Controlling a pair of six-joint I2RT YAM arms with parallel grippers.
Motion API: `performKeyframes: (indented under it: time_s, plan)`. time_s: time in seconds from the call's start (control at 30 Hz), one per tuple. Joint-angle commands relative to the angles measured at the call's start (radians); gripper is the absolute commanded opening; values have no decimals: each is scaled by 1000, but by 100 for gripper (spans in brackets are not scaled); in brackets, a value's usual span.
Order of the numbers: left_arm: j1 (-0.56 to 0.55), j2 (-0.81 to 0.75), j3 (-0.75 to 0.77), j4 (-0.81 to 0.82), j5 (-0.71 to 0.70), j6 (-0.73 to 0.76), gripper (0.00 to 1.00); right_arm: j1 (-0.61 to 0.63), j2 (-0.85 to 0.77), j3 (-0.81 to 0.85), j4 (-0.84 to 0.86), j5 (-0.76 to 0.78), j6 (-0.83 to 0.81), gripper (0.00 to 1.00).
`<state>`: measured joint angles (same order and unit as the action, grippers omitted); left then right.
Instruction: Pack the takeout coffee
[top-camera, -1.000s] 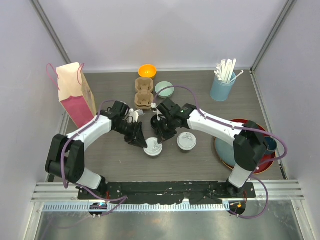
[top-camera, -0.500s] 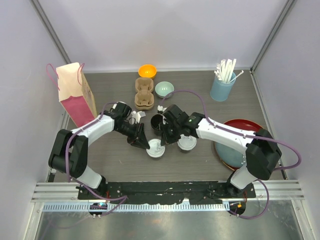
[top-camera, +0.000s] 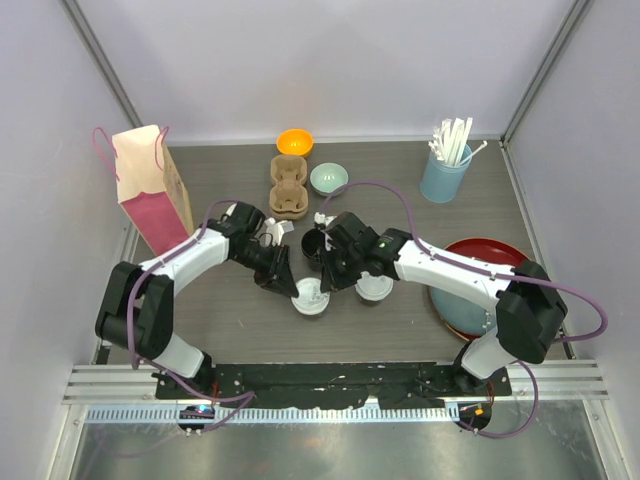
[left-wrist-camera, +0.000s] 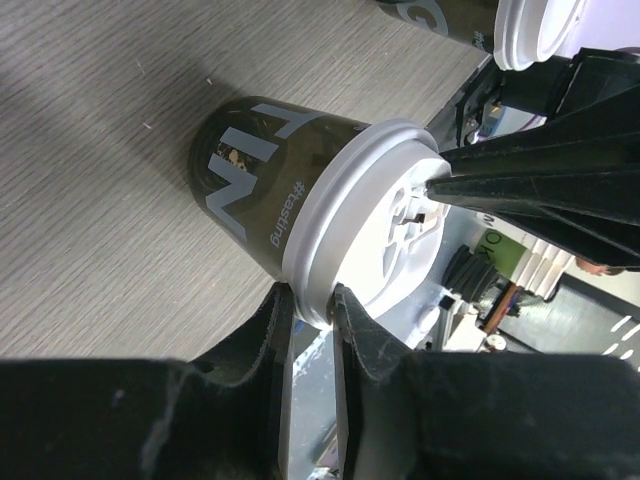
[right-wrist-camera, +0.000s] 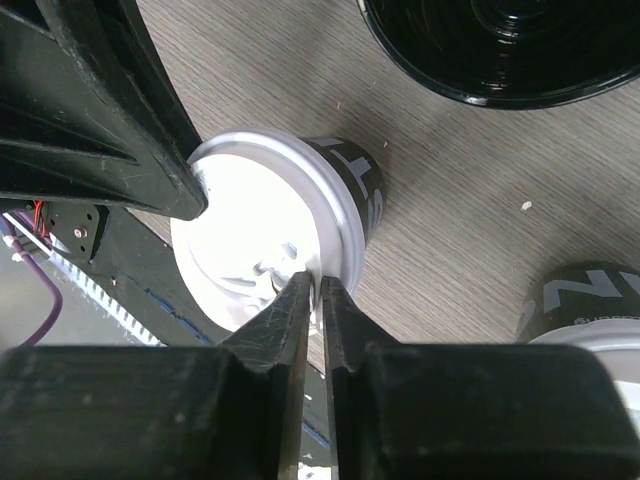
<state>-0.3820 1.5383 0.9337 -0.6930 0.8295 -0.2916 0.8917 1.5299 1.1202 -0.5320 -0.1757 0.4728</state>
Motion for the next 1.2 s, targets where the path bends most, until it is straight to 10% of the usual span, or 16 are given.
performKeyframes:
  time_s: [0.0, 0.6, 0.87, 1.17]
  plan:
    - [-15, -46, -13, 23, -118, 66, 11, 16, -31, 38, 90, -4, -8, 19]
    - [-20, -63, 14, -7, -75, 83, 19, 16, -54, 70, 104, -13, -34, 70]
    - [-18, -55, 24, -23, -69, 95, 20, 16, -88, 84, 72, 59, -158, 74]
    - [-18, -46, 39, -34, -58, 94, 22, 68, -321, -97, 334, -169, -781, 67]
